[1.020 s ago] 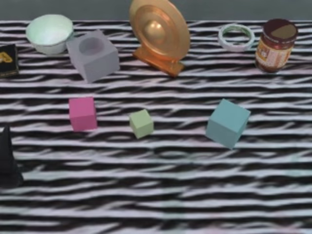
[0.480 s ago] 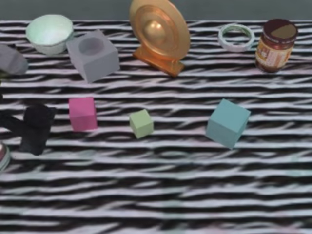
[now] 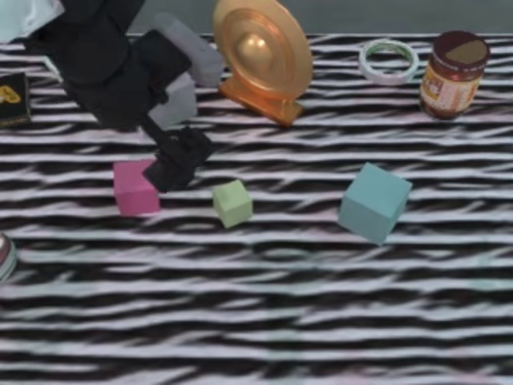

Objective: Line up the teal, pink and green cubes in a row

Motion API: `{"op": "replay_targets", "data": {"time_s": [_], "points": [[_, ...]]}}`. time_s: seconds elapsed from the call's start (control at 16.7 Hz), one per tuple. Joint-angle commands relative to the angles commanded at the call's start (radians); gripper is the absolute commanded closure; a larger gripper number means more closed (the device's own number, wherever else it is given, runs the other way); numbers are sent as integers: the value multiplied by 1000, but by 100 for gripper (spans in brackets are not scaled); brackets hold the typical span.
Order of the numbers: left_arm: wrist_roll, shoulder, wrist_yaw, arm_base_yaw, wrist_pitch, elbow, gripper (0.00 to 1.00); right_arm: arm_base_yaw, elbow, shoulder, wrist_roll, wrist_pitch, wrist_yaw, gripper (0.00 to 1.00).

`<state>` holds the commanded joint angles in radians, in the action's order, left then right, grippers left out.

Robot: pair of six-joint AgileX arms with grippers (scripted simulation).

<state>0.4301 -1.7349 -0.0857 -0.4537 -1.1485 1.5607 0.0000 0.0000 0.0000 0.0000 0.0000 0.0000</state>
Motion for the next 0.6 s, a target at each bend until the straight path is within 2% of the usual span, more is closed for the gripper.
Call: {"op": "replay_targets", "data": {"time_s": [0.3,0.6], "points": [[87,-353,29,-61,-123,286,0,0,0,0,0,0,0,0],[137,-574,67,-84,-148,475,0,0,0,0,0,0,0,0]]}}
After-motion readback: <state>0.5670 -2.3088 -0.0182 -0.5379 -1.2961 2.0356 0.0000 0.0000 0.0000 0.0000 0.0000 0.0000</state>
